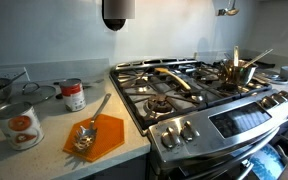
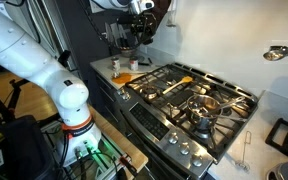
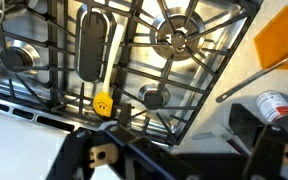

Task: Pick up one silver serving spoon from the silver pot and put it on the orange mat on the kitchen counter

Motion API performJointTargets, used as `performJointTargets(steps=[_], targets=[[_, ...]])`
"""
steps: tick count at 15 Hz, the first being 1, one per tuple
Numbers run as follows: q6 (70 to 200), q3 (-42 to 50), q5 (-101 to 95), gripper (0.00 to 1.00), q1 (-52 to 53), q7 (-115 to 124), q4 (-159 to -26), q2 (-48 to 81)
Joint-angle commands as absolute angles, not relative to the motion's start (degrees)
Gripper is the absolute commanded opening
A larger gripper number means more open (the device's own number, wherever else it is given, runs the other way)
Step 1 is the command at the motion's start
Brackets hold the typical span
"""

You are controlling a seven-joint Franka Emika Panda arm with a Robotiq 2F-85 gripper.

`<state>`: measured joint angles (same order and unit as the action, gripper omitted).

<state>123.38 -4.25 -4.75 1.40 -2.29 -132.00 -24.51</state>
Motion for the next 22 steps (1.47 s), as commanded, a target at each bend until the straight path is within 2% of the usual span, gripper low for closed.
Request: performJointTargets(steps=[1, 9, 22], targets=[[123.24, -3.83, -5.0, 1.0, 1.91, -2.09, -131.89, -24.47], [122.39, 2.6, -0.65, 1.0, -3.72, 5.1, -131.15, -22.04], [124.97, 11.49, 1.99, 1.0, -14.69, 21.57, -127.85, -10.22]])
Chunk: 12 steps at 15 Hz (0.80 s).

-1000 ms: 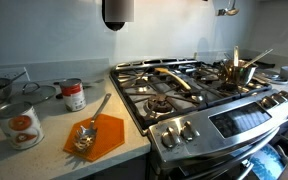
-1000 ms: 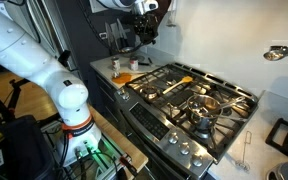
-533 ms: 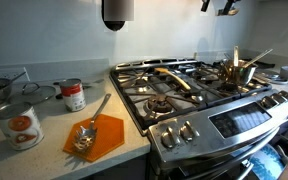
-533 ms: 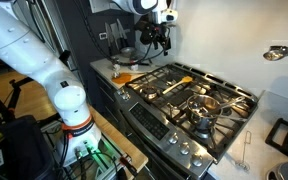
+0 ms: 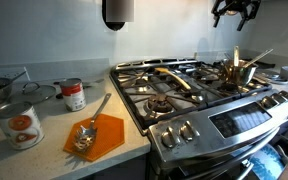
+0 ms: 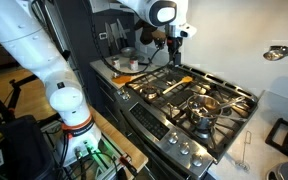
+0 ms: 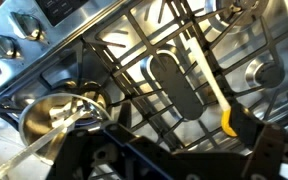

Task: Pick up one silver serving spoon from the silver pot and put it on the orange mat on the kitchen counter

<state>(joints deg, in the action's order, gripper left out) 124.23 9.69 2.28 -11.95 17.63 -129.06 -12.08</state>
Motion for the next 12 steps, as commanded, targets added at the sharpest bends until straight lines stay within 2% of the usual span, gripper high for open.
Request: performJointTargets(steps=[1, 5, 12], targets=[[125.41, 12.05, 1.6, 1.0, -15.61, 23.41, -127.72, -9.81], [124.56, 14.6, 0.36, 1.0, -19.36, 30.17, -127.5, -7.79], [123.87, 14.66, 0.75, 1.0, -19.37, 32.22, -126.35, -6.45]])
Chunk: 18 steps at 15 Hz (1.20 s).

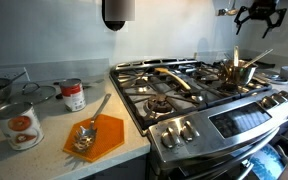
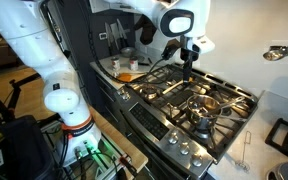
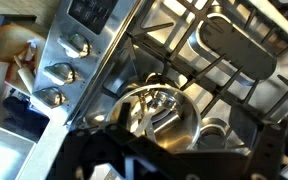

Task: Pick up one silver serving spoon from the silver pot and put it on the orange mat on the kitchen counter

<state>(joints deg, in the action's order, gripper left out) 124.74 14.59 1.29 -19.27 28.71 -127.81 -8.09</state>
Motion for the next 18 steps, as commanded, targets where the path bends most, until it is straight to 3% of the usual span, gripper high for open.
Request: performJointTargets(steps=[1, 11, 18], targets=[[123.45, 14.74, 1.31, 1.0, -19.46, 34.33, -125.15, -4.97], [122.17, 17.5, -4.22, 1.0, -18.48, 62.59, -115.88, 8.6], [125.78, 20.68, -3.49, 1.0, -18.83, 65.89, -113.69, 14.77]])
